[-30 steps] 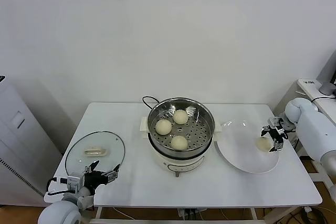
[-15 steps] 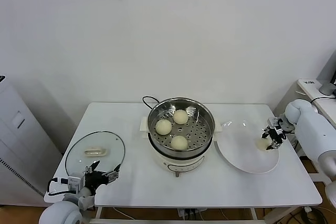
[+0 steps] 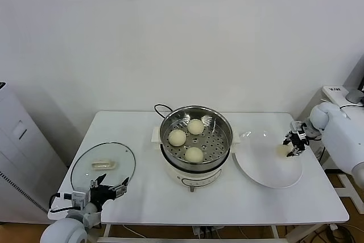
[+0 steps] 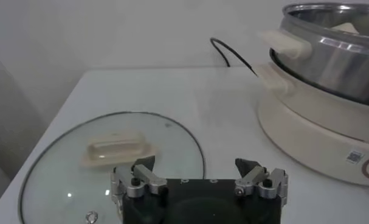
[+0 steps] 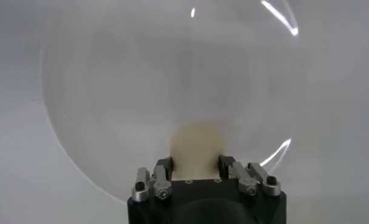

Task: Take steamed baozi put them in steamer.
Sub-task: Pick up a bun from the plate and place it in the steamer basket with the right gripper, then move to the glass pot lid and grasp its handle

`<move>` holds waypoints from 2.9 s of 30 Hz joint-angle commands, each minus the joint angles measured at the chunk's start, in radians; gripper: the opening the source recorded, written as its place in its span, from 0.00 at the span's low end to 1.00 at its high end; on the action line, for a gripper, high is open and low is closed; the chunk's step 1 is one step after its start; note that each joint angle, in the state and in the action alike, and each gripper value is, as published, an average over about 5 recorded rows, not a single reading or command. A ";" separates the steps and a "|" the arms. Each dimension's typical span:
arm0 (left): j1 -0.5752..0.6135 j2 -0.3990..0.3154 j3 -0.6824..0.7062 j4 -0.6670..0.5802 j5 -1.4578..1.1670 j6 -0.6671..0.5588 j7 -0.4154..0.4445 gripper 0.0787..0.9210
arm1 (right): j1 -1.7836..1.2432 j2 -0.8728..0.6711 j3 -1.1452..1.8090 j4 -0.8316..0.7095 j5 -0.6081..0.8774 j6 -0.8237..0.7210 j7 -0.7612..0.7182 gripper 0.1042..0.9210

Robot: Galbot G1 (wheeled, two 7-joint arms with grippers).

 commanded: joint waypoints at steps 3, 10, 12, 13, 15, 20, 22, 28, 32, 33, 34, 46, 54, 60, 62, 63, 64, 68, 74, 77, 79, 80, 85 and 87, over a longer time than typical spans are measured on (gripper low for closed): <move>0.005 -0.002 -0.008 -0.008 0.004 0.008 -0.002 0.88 | 0.336 -0.177 -0.494 0.342 0.504 -0.239 -0.039 0.46; 0.004 0.002 -0.005 -0.007 0.006 0.009 -0.003 0.88 | 0.598 -0.170 -0.742 0.511 0.724 -0.356 -0.014 0.46; 0.004 0.003 -0.004 -0.007 0.006 0.009 -0.003 0.88 | 0.653 -0.152 -0.800 0.543 0.764 -0.385 -0.003 0.46; 0.004 0.003 -0.003 -0.007 0.006 0.009 -0.003 0.88 | 0.680 -0.141 -0.823 0.556 0.780 -0.399 0.001 0.46; 0.004 0.003 -0.002 -0.008 0.006 0.008 -0.003 0.88 | 0.724 -0.118 -0.859 0.577 0.809 -0.421 0.012 0.46; 0.005 0.004 0.001 -0.010 0.006 0.007 -0.003 0.88 | 0.785 -0.057 -0.910 0.614 0.877 -0.481 0.056 0.46; 0.005 0.004 0.002 -0.009 0.006 0.007 -0.003 0.88 | 0.789 -0.034 -0.917 0.625 0.896 -0.499 0.078 0.46; 0.001 0.002 0.007 -0.009 0.008 0.009 -0.003 0.88 | 0.764 0.025 -0.929 0.663 0.970 -0.559 0.154 0.46; 0.002 -0.001 0.005 -0.011 0.008 0.009 -0.003 0.88 | 0.733 0.058 -0.930 0.677 0.993 -0.595 0.196 0.46; 0.003 -0.001 0.004 -0.011 0.008 0.009 -0.004 0.88 | 0.725 0.064 -0.931 0.681 0.999 -0.605 0.208 0.46; 0.004 -0.001 0.003 -0.011 0.008 0.009 -0.003 0.88 | 0.717 0.068 -0.933 0.686 1.006 -0.615 0.219 0.46; 0.002 -0.002 -0.002 -0.011 0.007 0.008 -0.003 0.88 | 0.642 0.088 -0.953 0.709 0.983 -0.681 0.293 0.46; -0.003 -0.005 -0.001 -0.006 0.007 0.008 -0.003 0.88 | 0.599 0.089 -0.950 0.712 0.969 -0.694 0.314 0.46; -0.002 -0.007 -0.001 -0.005 0.007 0.007 -0.003 0.88 | 0.578 0.093 -0.948 0.711 0.952 -0.701 0.321 0.46; -0.002 -0.007 -0.002 -0.005 0.006 0.007 -0.003 0.88 | 0.572 0.093 -0.948 0.711 0.946 -0.703 0.325 0.47; -0.002 -0.007 -0.002 -0.005 0.006 0.006 -0.003 0.88 | 0.569 0.093 -0.948 0.711 0.942 -0.704 0.327 0.47; -0.001 -0.007 -0.002 -0.005 0.006 0.006 -0.003 0.88 | 0.566 0.093 -0.947 0.710 0.939 -0.705 0.329 0.47; -0.001 -0.008 -0.002 -0.004 0.006 0.006 -0.003 0.88 | 0.556 0.092 -0.939 0.708 0.936 -0.710 0.340 0.52; -0.001 -0.009 -0.002 -0.003 0.006 0.006 -0.003 0.88 | 0.548 0.092 -0.919 0.698 0.949 -0.718 0.346 0.69; 0.000 -0.008 -0.004 -0.001 0.006 0.005 -0.003 0.88 | 0.550 0.087 -0.897 0.693 0.974 -0.722 0.343 0.79; 0.001 -0.008 -0.006 0.000 0.006 0.004 -0.003 0.88 | 0.550 0.079 -0.868 0.688 1.004 -0.725 0.340 0.85; 0.001 -0.008 -0.007 0.000 0.005 0.004 -0.003 0.88 | 0.550 0.072 -0.847 0.684 1.022 -0.727 0.337 0.86; -0.003 -0.007 -0.018 -0.002 0.002 0.005 -0.003 0.88 | 0.519 0.014 -0.677 0.638 1.156 -0.726 0.341 0.88; -0.006 -0.006 -0.021 -0.002 0.001 0.006 -0.004 0.88 | 0.478 -0.017 -0.588 0.617 1.223 -0.720 0.373 0.88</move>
